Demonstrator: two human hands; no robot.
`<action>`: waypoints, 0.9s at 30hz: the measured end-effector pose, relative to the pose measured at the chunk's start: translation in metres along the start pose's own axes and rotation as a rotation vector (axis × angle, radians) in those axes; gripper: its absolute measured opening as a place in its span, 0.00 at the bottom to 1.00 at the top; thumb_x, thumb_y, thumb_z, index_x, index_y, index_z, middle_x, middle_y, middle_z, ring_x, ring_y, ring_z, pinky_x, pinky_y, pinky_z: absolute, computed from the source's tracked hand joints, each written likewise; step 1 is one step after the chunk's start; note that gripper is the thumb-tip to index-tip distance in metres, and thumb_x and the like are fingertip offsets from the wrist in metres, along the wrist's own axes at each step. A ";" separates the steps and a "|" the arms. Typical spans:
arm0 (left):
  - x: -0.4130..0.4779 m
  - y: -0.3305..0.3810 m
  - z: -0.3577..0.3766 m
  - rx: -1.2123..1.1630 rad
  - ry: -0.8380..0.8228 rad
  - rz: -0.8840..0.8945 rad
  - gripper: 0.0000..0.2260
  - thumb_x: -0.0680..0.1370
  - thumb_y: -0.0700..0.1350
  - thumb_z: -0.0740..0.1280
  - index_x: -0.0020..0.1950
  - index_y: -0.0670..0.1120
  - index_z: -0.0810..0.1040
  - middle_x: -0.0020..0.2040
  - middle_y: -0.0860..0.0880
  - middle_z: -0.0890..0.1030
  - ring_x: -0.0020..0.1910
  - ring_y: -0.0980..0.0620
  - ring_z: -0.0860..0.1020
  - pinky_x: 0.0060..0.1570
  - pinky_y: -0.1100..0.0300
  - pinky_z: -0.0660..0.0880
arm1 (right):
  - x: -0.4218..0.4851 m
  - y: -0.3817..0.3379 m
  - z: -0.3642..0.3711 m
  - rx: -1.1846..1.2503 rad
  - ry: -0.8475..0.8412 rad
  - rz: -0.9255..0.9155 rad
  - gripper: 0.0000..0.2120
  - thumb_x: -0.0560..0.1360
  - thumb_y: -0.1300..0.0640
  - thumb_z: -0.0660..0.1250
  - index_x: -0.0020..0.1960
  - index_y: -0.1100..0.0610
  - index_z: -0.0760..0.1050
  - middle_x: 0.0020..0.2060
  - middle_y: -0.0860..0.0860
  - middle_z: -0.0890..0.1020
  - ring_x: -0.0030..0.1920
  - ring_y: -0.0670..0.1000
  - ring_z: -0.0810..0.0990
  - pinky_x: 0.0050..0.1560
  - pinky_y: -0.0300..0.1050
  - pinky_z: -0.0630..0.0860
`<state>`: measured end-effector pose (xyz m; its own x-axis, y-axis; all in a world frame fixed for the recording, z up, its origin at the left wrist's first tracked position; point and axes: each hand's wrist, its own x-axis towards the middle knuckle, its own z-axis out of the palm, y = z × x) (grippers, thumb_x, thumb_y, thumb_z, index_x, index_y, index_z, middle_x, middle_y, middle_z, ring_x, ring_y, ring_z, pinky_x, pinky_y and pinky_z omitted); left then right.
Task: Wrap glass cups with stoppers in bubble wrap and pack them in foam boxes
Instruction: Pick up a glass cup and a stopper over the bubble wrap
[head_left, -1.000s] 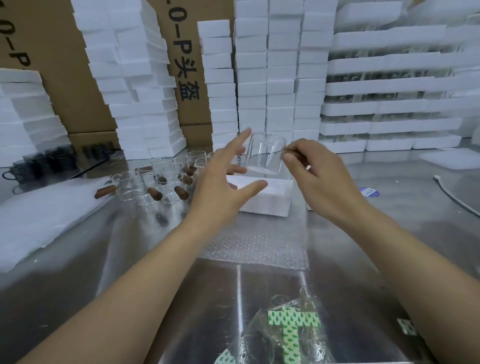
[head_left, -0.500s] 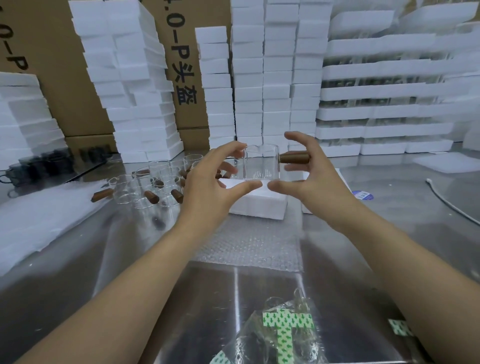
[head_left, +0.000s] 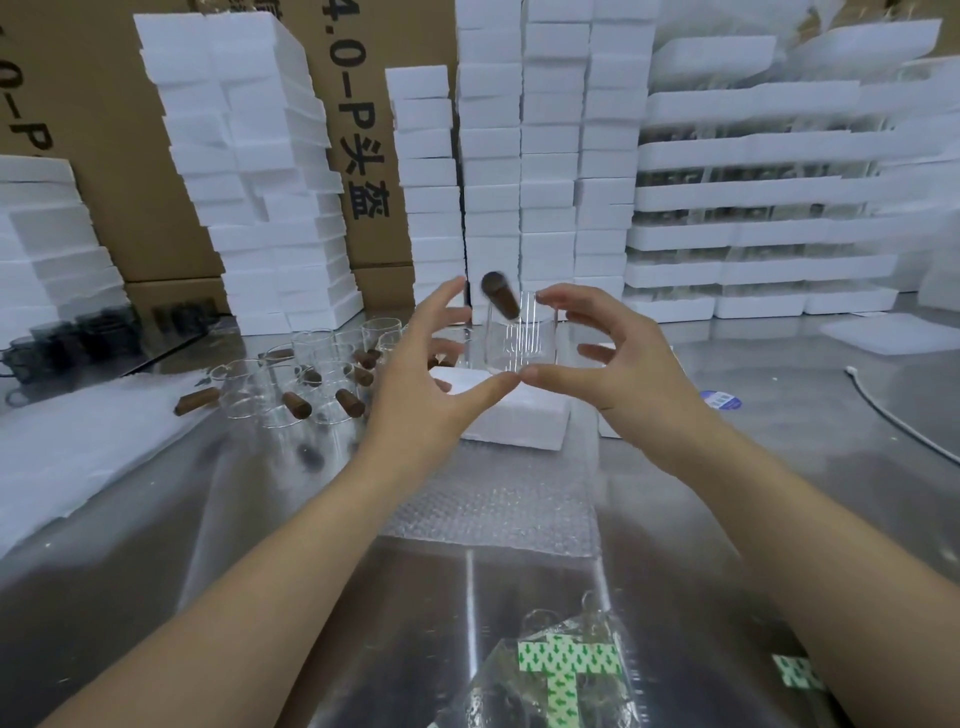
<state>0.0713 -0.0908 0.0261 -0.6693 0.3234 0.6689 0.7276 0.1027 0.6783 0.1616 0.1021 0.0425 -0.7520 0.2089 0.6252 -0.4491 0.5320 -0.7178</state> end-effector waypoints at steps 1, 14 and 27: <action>-0.001 0.001 0.000 0.034 0.015 0.038 0.43 0.72 0.58 0.83 0.80 0.71 0.63 0.69 0.68 0.76 0.65 0.61 0.78 0.53 0.63 0.77 | -0.001 0.000 0.001 -0.060 0.001 -0.034 0.28 0.68 0.48 0.84 0.65 0.36 0.78 0.66 0.35 0.79 0.70 0.40 0.73 0.70 0.49 0.73; 0.001 0.001 -0.004 -0.078 0.001 0.138 0.51 0.70 0.43 0.85 0.83 0.69 0.59 0.58 0.60 0.83 0.62 0.56 0.83 0.58 0.55 0.82 | -0.003 0.008 0.002 -0.212 -0.067 -0.005 0.34 0.71 0.51 0.81 0.71 0.34 0.70 0.69 0.35 0.73 0.71 0.37 0.68 0.72 0.45 0.69; -0.003 -0.003 0.000 0.219 -0.053 0.131 0.30 0.72 0.56 0.83 0.71 0.66 0.77 0.68 0.66 0.78 0.69 0.63 0.70 0.66 0.60 0.70 | -0.009 -0.002 0.006 -0.301 -0.074 -0.166 0.31 0.72 0.47 0.79 0.71 0.36 0.72 0.70 0.34 0.71 0.74 0.41 0.65 0.73 0.40 0.64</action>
<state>0.0705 -0.0921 0.0221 -0.5628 0.3955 0.7258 0.8265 0.2564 0.5011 0.1664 0.0938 0.0365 -0.7187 0.0449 0.6939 -0.4142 0.7739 -0.4791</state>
